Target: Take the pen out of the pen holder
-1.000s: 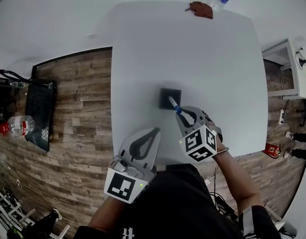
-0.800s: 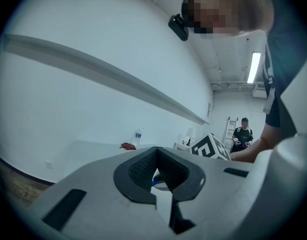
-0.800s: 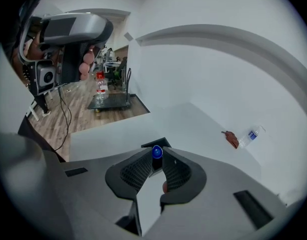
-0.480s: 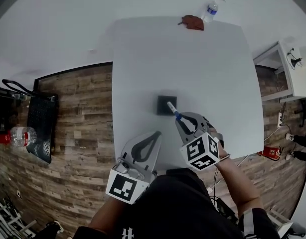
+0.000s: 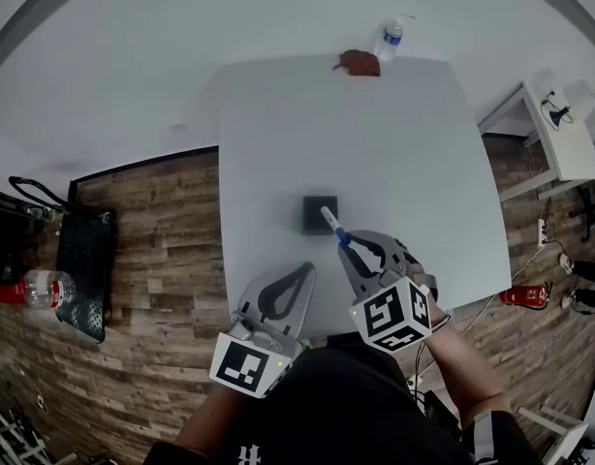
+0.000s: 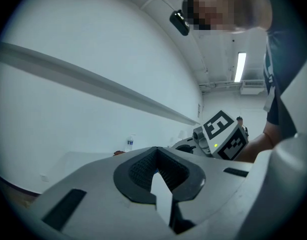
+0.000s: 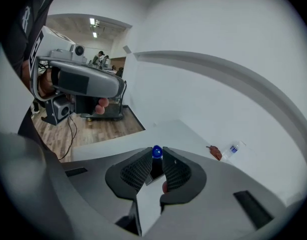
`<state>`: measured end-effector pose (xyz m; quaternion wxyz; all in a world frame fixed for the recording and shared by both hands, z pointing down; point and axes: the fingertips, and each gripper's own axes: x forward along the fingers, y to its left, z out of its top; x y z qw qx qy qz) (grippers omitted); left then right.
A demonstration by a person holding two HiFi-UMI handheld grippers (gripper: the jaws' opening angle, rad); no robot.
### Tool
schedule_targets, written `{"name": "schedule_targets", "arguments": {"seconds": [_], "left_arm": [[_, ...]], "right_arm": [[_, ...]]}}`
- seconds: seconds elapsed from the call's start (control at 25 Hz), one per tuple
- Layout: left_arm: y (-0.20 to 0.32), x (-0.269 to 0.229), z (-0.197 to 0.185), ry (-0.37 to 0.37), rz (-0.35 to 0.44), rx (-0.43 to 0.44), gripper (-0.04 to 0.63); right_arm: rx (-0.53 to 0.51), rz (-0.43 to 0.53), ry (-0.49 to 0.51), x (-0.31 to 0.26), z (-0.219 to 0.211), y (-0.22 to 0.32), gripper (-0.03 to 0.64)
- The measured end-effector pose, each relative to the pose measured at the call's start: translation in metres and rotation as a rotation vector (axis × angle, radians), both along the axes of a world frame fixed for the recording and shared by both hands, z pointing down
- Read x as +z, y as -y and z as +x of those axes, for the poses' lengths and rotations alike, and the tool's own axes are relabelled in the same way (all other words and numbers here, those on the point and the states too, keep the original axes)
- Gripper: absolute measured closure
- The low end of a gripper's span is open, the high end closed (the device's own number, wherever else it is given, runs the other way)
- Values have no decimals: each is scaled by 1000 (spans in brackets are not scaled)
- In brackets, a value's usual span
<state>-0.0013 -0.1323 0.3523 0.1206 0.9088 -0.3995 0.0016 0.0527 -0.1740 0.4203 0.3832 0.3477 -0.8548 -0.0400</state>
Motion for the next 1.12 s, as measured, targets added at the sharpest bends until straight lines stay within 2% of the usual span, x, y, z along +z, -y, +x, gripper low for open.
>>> {"name": "schedule_targets", "arguments": {"seconds": [0.72,1.12], "left_arm": [[-17,-15,-5,13,85,58,588],[-32,-18,-5,17,100,76,588]], "right_arm": [[82,154,58,-73,-8,-57,549],[108,181,106,-92,-12,-84,549]]}}
